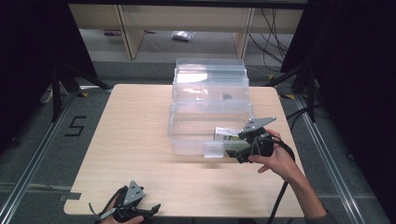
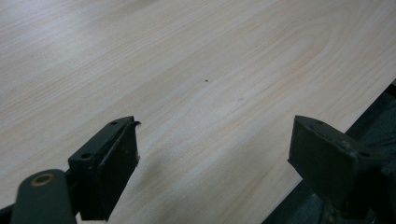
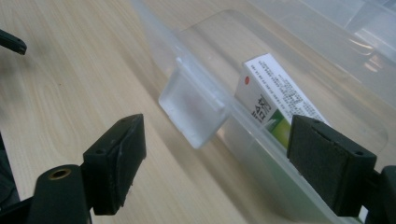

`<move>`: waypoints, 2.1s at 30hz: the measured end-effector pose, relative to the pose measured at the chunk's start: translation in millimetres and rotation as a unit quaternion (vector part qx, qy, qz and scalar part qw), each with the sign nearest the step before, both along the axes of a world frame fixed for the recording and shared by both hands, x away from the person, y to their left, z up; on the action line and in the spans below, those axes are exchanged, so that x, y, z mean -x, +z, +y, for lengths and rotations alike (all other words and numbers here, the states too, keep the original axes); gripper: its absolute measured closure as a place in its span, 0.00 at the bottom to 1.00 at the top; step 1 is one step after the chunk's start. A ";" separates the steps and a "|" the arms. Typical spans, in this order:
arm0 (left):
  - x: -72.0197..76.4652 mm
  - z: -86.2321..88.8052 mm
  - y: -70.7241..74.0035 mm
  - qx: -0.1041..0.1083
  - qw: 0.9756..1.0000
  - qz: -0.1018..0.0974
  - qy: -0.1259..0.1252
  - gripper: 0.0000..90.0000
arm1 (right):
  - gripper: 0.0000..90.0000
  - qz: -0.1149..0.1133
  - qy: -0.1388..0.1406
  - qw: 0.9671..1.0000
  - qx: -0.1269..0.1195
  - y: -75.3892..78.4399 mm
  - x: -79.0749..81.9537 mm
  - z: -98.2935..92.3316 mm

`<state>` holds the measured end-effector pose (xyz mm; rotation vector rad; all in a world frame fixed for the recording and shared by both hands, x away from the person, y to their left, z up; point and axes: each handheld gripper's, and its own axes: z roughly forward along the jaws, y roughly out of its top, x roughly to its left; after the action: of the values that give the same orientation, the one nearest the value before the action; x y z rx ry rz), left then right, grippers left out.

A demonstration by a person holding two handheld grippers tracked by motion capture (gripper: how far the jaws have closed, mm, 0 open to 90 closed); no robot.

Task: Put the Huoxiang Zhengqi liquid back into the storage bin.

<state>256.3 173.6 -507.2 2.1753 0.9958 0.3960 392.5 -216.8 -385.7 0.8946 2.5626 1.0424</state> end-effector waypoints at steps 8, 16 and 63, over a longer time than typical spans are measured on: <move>1.0 -1.5 -0.2 0.013 1.000 0.000 0.004 0.17 | 0.23 -0.002 0.002 1.000 -0.014 -8.0 13.5 0.7; 0.1 -0.5 -0.3 0.004 1.000 0.000 0.003 0.17 | 0.23 0.000 0.013 1.000 -0.015 -12.7 24.6 0.3; 1.8 -1.6 0.9 0.001 1.000 -0.005 -0.002 0.17 | 0.18 -0.008 -0.008 0.999 -0.053 -78.7 79.4 -10.3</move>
<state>254.4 172.0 -506.4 2.1713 0.9849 0.4046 313.1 -227.1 -464.4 0.9273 2.5041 1.1843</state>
